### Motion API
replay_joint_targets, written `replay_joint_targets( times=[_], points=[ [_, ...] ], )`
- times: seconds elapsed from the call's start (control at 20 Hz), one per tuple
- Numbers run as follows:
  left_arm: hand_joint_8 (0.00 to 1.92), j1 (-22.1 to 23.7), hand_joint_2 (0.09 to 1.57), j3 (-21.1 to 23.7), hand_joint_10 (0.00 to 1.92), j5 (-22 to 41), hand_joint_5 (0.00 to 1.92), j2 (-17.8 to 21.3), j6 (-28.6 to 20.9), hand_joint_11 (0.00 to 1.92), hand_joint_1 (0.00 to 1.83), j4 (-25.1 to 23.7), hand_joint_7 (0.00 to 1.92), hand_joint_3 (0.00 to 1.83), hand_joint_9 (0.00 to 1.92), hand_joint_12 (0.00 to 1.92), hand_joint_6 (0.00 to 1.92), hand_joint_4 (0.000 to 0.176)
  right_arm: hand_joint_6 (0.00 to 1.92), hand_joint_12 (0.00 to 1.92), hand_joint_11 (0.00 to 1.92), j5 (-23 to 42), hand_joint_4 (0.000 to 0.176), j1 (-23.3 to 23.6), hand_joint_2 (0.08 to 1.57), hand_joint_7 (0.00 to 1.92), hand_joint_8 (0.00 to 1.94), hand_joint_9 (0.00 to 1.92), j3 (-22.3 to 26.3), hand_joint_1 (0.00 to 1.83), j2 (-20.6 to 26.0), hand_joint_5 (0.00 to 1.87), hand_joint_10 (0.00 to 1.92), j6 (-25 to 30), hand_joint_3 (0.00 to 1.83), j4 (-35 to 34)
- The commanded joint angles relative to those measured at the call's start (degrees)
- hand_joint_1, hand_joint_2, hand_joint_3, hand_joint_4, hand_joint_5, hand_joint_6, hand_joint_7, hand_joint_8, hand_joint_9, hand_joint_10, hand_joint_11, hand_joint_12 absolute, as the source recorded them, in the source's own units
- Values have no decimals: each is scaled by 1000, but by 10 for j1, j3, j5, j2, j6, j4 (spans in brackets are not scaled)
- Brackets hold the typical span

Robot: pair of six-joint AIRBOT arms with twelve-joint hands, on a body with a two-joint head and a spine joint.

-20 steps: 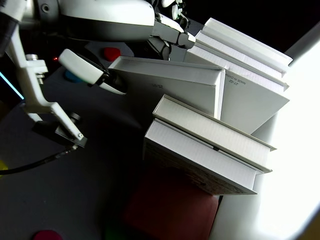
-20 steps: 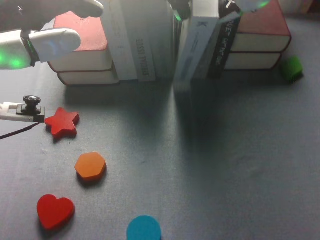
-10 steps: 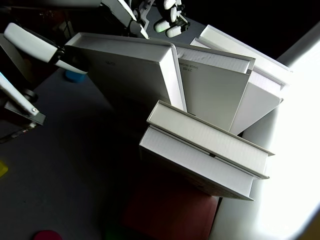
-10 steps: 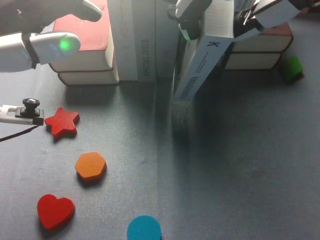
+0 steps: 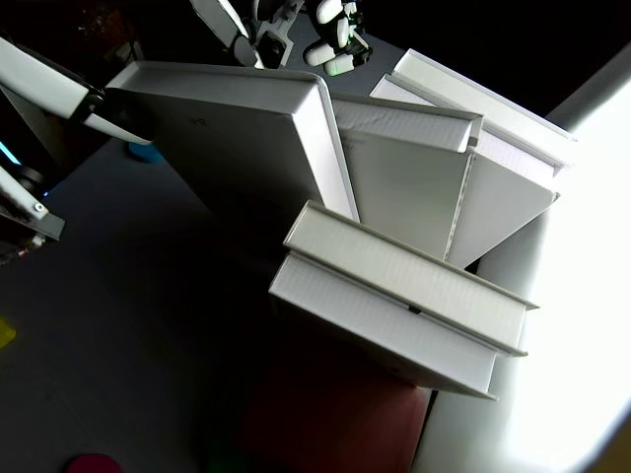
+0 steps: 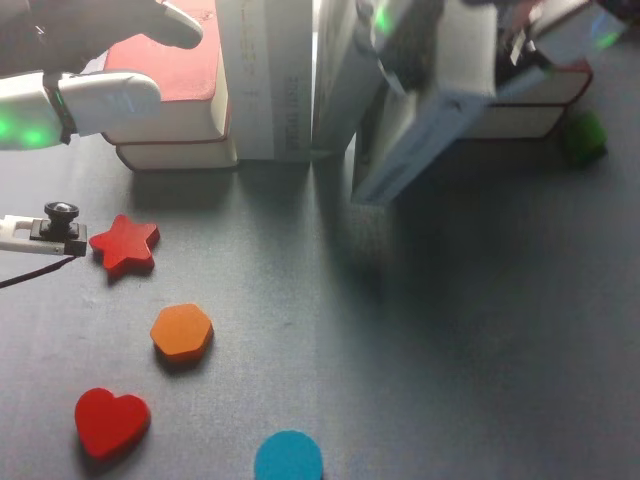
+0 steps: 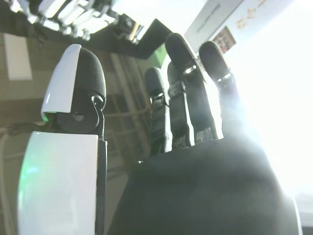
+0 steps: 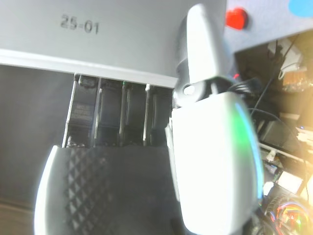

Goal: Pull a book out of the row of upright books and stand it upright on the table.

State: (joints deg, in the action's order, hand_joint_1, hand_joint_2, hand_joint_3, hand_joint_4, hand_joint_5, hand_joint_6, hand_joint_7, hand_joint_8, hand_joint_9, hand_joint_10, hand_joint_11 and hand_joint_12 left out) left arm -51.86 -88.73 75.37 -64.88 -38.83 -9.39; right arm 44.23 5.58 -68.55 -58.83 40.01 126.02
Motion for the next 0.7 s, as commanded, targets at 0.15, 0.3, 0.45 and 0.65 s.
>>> replay_joint_targets(
  times=[0.15, 0.3, 0.45, 0.65],
  points=[
    [1, 0, 1124, 3, 797, 60, 339, -2, -5, 0, 1099, 33, 394, 8, 475, 1431, 480, 0, 789, 1775, 1076, -42, 0, 24, 1127, 965, 1236, 1143, 10, 1283, 19, 965, 1447, 7, 6, -3],
    [5, 0, 1117, 3, 888, 59, 372, -2, -5, 0, 1106, 32, 402, 1, 460, 1456, 456, 7, 824, 1867, 1284, -42, 0, 28, 1155, 927, 1385, 1274, 18, 1253, 24, 922, 1654, 7, 4, 1],
    [2, 0, 1107, 5, 881, 60, 384, -2, -5, 15, 1131, 32, 390, 0, 450, 1438, 462, 15, 929, 1805, 1220, -39, 0, 31, 1154, 949, 1311, 1223, 24, 1250, 31, 894, 1577, 7, 2, -7],
    [0, -1, 1092, 7, 875, 62, 388, -2, -5, 93, 1143, 32, 393, 0, 483, 1379, 446, 0, 1241, 1677, 622, -37, 0, 50, 1213, 741, 1335, 781, 38, 1346, 47, 754, 1474, 7, 0, -14]
  ],
)
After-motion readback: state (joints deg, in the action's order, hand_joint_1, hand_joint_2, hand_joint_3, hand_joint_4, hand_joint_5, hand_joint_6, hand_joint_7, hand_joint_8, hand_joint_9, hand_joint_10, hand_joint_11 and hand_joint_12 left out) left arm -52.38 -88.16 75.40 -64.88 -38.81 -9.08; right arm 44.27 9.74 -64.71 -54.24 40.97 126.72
